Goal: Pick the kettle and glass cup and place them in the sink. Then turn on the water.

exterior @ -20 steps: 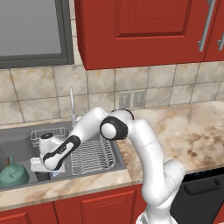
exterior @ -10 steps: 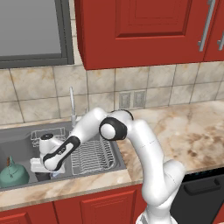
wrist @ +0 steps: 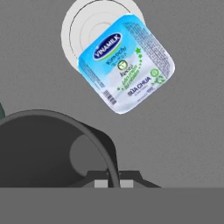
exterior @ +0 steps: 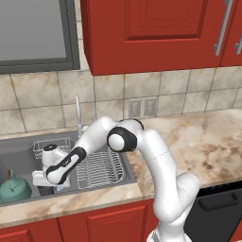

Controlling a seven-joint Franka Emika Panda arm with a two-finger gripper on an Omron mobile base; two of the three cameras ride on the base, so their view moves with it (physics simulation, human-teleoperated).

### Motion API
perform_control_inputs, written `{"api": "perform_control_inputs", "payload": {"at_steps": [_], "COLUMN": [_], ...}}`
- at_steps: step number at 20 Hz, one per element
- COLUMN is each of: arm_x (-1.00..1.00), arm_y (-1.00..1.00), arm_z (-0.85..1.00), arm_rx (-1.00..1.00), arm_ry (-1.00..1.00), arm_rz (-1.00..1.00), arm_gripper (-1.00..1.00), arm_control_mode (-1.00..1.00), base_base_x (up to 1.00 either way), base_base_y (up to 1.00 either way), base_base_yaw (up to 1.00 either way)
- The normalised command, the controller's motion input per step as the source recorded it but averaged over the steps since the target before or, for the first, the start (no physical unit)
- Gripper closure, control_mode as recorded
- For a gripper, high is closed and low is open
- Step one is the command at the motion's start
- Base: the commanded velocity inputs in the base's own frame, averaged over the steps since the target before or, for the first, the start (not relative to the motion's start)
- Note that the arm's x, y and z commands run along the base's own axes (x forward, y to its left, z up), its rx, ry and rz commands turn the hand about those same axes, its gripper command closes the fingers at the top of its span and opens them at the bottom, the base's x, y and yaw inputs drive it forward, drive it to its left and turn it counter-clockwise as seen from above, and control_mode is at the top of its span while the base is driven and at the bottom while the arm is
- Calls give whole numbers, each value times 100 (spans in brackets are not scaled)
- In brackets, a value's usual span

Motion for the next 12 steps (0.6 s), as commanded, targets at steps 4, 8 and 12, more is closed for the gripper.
{"api": "perform_control_inputs", "payload": {"at_steps": [4, 8, 12], "arm_x": [0, 0, 0], "arm_y": [0, 0, 0], "arm_z": [0, 0, 0], "arm_rx": [0, 0, 0], "arm_ry": [0, 0, 0], "arm_rz": [0, 0, 0], "arm_gripper": [100, 100, 100], "arm_control_mode": [-100, -100, -100], "base_base_x": [0, 0, 0], "base_base_y": [0, 0, 0], "base_base_yaw": [0, 0, 0]}}
